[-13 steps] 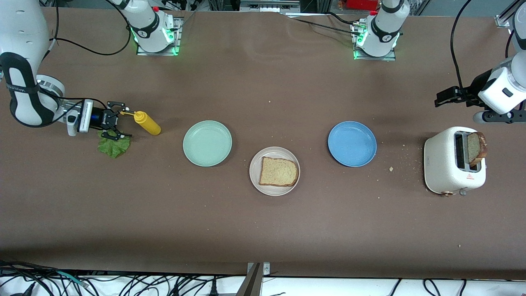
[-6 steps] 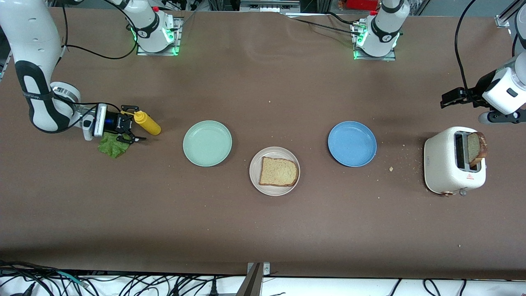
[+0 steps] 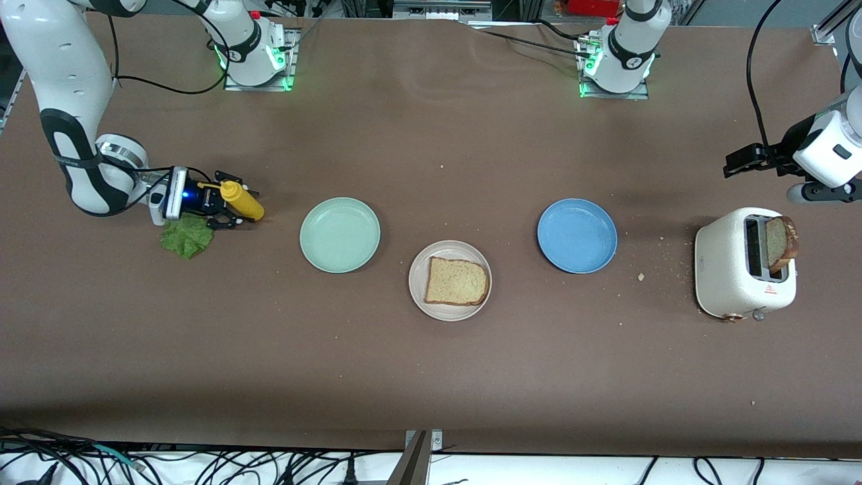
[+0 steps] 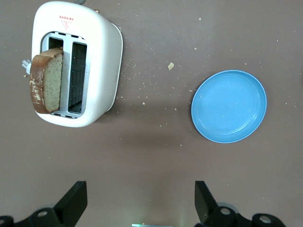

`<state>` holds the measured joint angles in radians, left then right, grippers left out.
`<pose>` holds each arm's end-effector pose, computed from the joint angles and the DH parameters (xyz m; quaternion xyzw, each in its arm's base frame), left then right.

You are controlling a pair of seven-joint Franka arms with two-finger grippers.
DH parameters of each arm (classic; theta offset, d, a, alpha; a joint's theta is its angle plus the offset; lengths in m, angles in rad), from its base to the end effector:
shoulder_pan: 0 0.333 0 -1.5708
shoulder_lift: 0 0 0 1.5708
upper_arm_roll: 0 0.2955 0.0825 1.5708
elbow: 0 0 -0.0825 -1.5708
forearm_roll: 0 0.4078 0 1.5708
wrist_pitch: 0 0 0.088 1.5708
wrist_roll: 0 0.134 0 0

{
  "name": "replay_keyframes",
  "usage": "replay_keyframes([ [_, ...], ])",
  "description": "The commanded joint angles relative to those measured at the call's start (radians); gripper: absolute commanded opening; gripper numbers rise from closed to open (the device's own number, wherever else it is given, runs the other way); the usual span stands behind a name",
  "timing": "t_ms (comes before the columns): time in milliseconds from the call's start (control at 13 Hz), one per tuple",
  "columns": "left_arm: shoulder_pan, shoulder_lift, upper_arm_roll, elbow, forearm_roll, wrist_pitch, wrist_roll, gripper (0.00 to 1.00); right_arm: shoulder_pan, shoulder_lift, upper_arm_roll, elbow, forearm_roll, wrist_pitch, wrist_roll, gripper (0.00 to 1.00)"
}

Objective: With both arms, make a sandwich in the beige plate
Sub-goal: 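Lift the mustard bottle and carry it over the toast on the beige plate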

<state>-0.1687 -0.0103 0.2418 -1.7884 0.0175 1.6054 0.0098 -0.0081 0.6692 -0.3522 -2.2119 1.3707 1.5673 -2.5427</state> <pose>0.5575 0.0435 0.4789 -0.9958 -0.0304 0.0866 0.0039 0.4400 -0.0569 0.0407 -0.6718 -0.4239 -0.3685 0.4828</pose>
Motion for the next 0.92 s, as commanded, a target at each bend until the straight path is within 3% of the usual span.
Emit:
replay_keyframes([
  [0, 0.006, -0.026, -0.009, -0.019, 0.036, 0.01, -0.005, 1.0, 0.028, -0.017, 0.006, 0.011, 0.039, 0.052, -0.024, 0.0],
  [538, 0.017, -0.028, -0.009, -0.009, 0.036, 0.007, -0.001, 1.0, 0.265, -0.134, -0.01, 0.115, 0.008, 0.497, 0.172, 0.0],
  [846, 0.017, -0.028, -0.007, -0.005, 0.036, 0.005, -0.001, 1.0, 0.423, -0.145, -0.017, 0.204, -0.163, 0.725, 0.443, 0.0],
])
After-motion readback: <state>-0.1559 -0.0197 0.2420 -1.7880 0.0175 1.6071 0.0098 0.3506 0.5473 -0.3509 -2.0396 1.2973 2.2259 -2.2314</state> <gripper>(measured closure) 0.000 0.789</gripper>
